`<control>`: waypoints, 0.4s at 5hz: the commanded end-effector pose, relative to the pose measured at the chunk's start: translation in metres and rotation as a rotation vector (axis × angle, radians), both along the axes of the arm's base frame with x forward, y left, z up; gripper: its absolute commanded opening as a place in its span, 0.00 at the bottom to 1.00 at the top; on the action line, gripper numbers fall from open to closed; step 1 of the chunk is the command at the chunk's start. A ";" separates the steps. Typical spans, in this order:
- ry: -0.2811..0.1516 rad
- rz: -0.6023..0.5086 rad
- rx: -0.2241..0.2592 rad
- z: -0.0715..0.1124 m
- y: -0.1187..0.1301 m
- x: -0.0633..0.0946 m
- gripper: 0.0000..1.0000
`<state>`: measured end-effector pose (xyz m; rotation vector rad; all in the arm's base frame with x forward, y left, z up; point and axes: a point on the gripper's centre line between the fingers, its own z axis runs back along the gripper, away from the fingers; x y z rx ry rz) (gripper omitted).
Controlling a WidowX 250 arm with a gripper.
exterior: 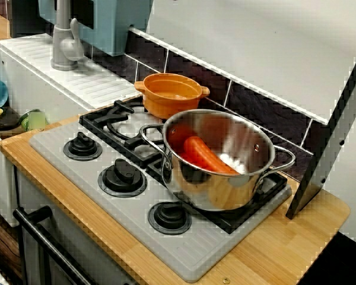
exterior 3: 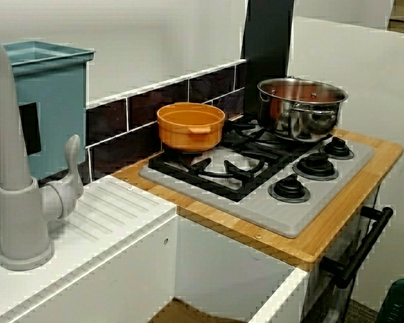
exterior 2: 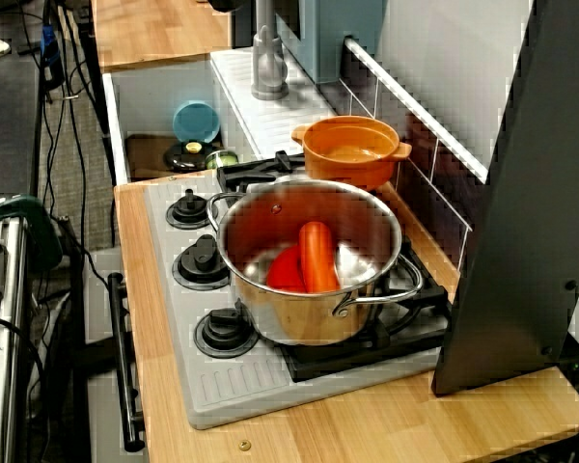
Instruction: Lift pot from stove
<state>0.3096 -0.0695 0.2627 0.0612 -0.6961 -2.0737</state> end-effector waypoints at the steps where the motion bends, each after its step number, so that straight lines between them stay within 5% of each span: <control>1: 0.000 0.000 0.000 0.000 0.000 0.000 1.00; 2: -0.009 0.097 0.086 0.000 0.007 0.008 1.00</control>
